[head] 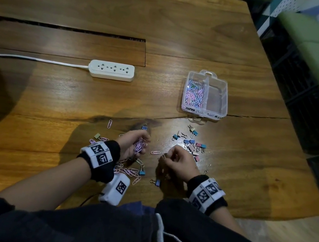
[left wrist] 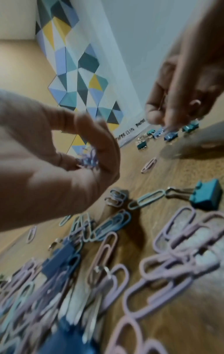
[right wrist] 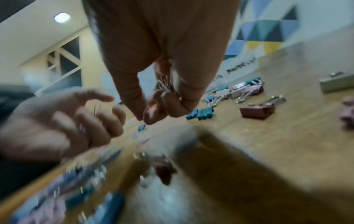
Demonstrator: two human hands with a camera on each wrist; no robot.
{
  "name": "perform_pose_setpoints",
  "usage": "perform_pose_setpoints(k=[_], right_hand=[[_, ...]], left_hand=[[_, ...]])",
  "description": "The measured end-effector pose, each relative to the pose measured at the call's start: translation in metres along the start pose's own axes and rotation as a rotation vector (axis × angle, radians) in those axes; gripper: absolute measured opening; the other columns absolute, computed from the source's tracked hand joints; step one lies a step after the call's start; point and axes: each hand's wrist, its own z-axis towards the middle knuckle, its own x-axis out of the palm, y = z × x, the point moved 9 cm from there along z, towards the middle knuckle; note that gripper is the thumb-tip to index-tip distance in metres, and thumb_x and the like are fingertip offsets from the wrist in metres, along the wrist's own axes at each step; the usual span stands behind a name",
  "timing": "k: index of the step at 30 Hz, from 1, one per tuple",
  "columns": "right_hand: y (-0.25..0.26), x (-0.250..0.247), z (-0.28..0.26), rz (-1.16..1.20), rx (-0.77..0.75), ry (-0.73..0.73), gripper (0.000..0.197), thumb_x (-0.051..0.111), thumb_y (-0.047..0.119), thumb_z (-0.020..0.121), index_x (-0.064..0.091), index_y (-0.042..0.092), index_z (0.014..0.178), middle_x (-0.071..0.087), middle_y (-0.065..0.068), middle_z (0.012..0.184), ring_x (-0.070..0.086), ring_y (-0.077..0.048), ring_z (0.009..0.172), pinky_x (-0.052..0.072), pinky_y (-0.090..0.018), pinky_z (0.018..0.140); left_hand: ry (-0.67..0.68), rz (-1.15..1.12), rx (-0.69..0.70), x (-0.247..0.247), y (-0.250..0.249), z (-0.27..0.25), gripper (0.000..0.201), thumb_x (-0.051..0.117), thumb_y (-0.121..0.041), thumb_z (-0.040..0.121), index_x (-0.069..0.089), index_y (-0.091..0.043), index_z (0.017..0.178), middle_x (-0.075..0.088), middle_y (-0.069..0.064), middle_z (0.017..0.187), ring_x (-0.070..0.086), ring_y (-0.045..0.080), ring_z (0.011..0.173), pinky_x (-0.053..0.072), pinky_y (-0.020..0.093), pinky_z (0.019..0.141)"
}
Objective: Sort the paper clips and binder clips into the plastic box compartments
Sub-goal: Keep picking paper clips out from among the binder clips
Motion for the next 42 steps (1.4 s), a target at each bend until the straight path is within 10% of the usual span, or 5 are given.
perform_pose_setpoints(k=[5, 12, 16, 25, 42], right_hand=[[-0.009, -0.004, 0.0, 0.47, 0.153, 0.095, 0.017, 0.047, 0.003, 0.088, 0.061, 0.013, 0.093, 0.055, -0.004, 0.094, 0.049, -0.024, 0.091, 0.041, -0.034, 0.083], [-0.01, -0.008, 0.002, 0.875, 0.249, 0.048, 0.024, 0.034, 0.011, 0.094, 0.049, 0.006, 0.075, 0.045, -0.005, 0.071, 0.046, -0.015, 0.059, 0.037, -0.021, 0.055], [0.0, -0.006, 0.01, 0.787, 0.232, 0.04, 0.026, 0.038, 0.018, 0.095, 0.046, 0.011, 0.071, 0.046, -0.002, 0.066, 0.045, -0.014, 0.057, 0.036, -0.021, 0.054], [0.028, 0.029, 0.041, 0.16, 0.114, 0.008, 0.025, 0.038, 0.006, 0.092, 0.05, 0.018, 0.074, 0.053, 0.002, 0.075, 0.053, -0.017, 0.076, 0.046, -0.02, 0.062], [0.032, 0.054, 0.042, -0.699, -0.083, 0.115, 0.022, 0.056, 0.007, 0.085, 0.053, 0.004, 0.106, 0.045, -0.011, 0.119, 0.046, -0.023, 0.109, 0.04, -0.028, 0.093]], left_hand=[[-0.166, 0.911, 0.268, 0.018, -0.02, 0.005, 0.013, 0.064, -0.025, 0.082, 0.057, -0.016, 0.086, 0.058, -0.001, 0.092, 0.053, 0.012, 0.08, 0.042, 0.022, 0.067], [-0.217, 1.609, 0.401, 0.048, -0.015, 0.01, 0.025, 0.049, -0.022, 0.094, 0.054, -0.006, 0.111, 0.057, 0.01, 0.113, 0.057, 0.024, 0.102, 0.046, 0.03, 0.079], [-0.149, 1.547, 0.325, 0.04, -0.009, 0.009, 0.022, 0.04, -0.02, 0.096, 0.054, -0.004, 0.101, 0.057, 0.009, 0.096, 0.057, 0.024, 0.087, 0.043, 0.03, 0.071], [0.037, -0.102, 0.15, -0.04, -0.02, -0.017, 0.023, 0.03, -0.006, 0.086, 0.046, -0.011, 0.069, 0.054, -0.002, 0.053, 0.043, 0.007, 0.035, 0.03, 0.01, 0.032], [-0.408, 1.615, 0.204, -0.044, -0.029, -0.008, 0.036, 0.055, -0.044, 0.086, 0.057, -0.013, 0.106, 0.062, 0.003, 0.106, 0.06, 0.02, 0.097, 0.049, 0.03, 0.077]])
